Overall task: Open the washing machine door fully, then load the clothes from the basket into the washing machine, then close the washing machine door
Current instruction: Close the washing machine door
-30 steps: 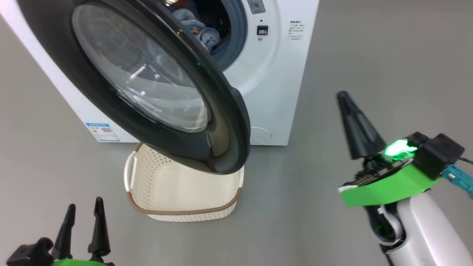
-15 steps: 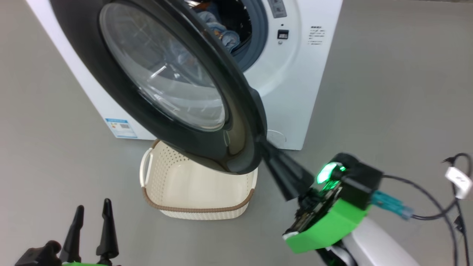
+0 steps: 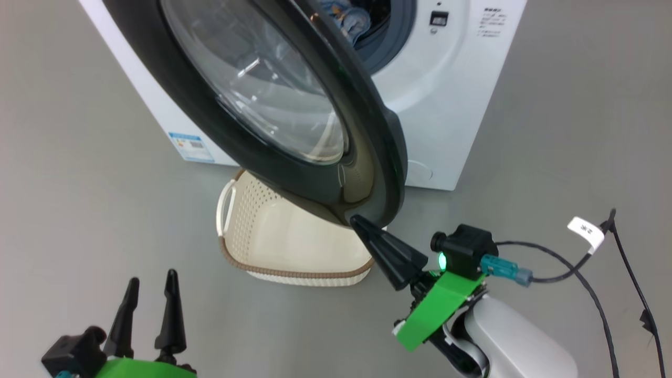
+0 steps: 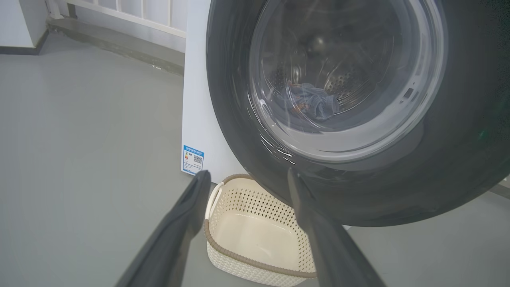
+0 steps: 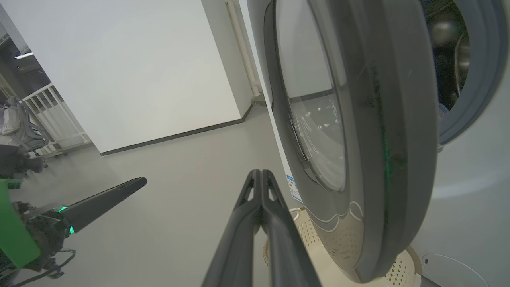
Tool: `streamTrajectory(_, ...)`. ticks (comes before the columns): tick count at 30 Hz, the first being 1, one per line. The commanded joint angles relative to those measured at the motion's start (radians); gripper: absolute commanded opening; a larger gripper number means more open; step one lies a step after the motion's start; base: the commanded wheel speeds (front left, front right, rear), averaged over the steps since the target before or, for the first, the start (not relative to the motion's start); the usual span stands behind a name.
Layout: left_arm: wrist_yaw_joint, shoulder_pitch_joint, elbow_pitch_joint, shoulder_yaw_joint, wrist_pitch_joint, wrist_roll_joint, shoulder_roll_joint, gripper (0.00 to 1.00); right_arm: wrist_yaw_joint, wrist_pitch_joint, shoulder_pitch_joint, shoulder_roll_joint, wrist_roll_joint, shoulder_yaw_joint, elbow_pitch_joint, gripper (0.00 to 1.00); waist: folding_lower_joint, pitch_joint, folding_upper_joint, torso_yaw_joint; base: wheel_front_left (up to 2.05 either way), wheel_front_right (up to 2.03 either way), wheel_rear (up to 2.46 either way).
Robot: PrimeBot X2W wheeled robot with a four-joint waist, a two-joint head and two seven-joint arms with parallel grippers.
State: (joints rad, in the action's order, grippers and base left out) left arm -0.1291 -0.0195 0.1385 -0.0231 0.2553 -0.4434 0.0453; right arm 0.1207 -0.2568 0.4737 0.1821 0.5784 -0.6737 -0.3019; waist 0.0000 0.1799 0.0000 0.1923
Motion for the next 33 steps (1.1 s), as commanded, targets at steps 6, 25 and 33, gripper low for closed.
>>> streamTrajectory(6,-0.002,-0.059,-0.012,0.017,0.006,0.005,0.006,1.00,0.010,-0.005,0.069,-0.029,0.021,0.011,-0.038,0.00,0.0000,0.061,0.0000,0.028,0.00,0.00,0.00)
streamTrajectory(25,-0.002,-0.144,-0.019,-0.029,0.006,-0.023,0.005,1.00,0.010,-0.005,0.201,0.000,-0.001,0.172,-0.080,0.00,0.0000,0.162,0.0000,0.052,0.00,0.00,0.00)
streamTrajectory(33,-0.002,-0.181,-0.028,-0.059,0.006,-0.033,0.005,1.00,0.010,-0.005,0.289,0.018,0.003,0.252,-0.112,0.00,0.0000,0.205,0.0000,0.080,0.00,0.00,0.00)
